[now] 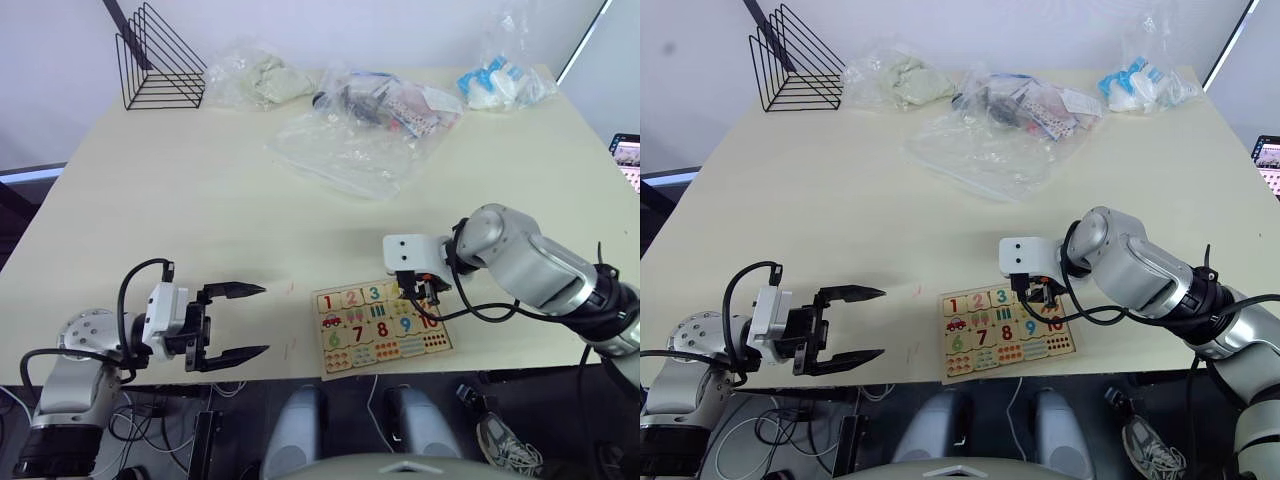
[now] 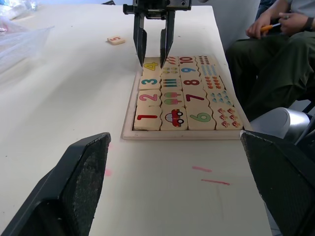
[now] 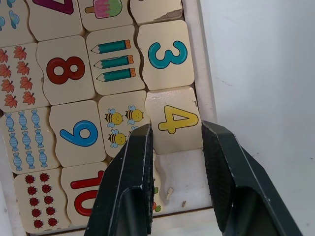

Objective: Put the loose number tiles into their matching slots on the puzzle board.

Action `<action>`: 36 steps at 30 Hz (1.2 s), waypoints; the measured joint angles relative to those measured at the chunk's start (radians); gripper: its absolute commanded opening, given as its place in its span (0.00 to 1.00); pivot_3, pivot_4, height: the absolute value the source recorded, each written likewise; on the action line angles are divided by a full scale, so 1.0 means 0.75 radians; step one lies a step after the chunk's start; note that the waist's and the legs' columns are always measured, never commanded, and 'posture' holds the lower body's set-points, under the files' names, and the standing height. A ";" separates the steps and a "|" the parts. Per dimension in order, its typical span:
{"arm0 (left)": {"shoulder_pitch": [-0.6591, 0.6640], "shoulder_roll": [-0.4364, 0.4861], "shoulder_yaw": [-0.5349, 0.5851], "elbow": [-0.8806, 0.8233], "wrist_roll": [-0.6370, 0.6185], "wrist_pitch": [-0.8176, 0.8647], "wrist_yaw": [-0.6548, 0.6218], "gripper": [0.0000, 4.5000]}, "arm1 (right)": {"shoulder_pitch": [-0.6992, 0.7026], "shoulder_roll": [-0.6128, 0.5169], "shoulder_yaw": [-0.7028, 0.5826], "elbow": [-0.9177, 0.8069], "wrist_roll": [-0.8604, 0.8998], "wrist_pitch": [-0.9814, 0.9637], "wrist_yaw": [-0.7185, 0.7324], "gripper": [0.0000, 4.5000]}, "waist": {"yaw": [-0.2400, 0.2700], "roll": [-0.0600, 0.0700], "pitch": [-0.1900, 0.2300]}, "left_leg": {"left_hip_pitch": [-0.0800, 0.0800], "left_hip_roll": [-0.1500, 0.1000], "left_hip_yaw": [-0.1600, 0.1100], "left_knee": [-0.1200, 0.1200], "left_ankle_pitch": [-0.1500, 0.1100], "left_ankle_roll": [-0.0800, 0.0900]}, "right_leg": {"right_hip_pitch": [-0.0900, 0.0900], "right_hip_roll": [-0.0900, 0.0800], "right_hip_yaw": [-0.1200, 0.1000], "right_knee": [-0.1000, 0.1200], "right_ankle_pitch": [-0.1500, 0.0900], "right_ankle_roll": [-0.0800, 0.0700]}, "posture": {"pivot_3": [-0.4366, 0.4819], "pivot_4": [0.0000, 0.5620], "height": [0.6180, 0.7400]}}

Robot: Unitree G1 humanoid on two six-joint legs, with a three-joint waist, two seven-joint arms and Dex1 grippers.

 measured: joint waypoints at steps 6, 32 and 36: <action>0.000 -0.005 0.000 0.000 0.001 0.000 0.000 1.00 | 0.017 -0.005 0.000 0.001 -0.002 -0.023 0.007 0.78 | 0.000 0.000 0.000 | 0.000 0.000 0.000 0.000 0.000 0.000 | 0.000 0.000 0.000 0.000 0.000 0.000 | 0.48 0.27 1.00; -0.019 -0.025 -0.002 0.000 0.023 0.004 0.001 1.00 | 0.266 -0.021 -0.439 0.052 0.206 -0.170 -0.036 0.25 | 0.001 -0.001 0.000 | 0.000 0.000 0.001 0.001 0.000 0.000 | 0.001 0.000 0.000 0.000 0.000 0.000 | 0.48 0.27 1.00; -0.041 -0.025 -0.008 0.002 0.024 0.005 0.000 1.00 | 0.366 0.013 -0.539 0.068 0.259 -0.269 -0.069 0.01 | 0.002 -0.001 -0.001 | 0.001 0.000 0.001 0.001 0.000 0.000 | 0.002 0.001 -0.001 0.000 0.000 0.000 | 0.48 0.27 1.00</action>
